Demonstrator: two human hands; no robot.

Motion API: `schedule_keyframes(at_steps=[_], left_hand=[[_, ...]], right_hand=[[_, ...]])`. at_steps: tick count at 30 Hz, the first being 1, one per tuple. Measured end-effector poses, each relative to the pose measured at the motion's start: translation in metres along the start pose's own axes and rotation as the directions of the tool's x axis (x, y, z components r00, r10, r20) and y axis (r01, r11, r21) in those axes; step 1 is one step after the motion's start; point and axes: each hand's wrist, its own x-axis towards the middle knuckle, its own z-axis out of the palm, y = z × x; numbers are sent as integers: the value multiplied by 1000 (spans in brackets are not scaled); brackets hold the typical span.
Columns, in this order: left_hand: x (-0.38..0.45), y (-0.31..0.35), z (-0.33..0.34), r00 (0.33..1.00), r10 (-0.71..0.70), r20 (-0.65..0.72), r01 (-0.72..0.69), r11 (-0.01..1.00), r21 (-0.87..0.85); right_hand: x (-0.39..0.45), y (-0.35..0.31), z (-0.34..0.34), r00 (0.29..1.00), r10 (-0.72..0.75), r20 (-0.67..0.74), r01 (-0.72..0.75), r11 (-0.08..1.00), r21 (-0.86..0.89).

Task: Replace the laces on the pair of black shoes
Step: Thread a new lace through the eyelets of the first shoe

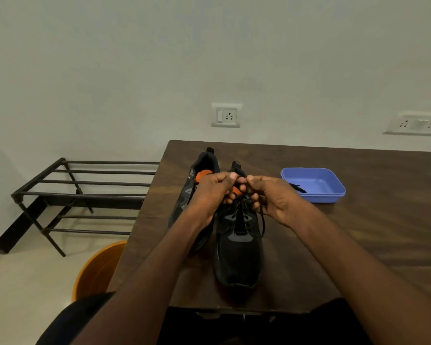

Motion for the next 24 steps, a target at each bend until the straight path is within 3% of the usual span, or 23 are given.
schedule_keyframes(at_steps=[5, 9, 13, 18, 24], left_hand=[[0, 6, -3, 988, 99, 116, -112, 988, 109], [-2, 14, 0, 977, 110, 185, -144, 972, 183], [2, 11, 2, 994, -6, 105, -8, 991, 132], [5, 9, 3, 996, -34, 77, 26, 994, 102], [2, 12, 2, 998, -59, 29, 57, 995, 78]], right_hand=[[11, 7, 2, 998, -17, 56, 14, 999, 48], [10, 6, 3, 997, -73, 40, 75, 996, -54], [-1, 1, 5, 982, -188, -27, 169, 931, -324], [-6, -4, 5, 962, -270, 37, 259, 861, -439], [-3, -6, 1, 984, -159, 81, 178, 912, -369]])
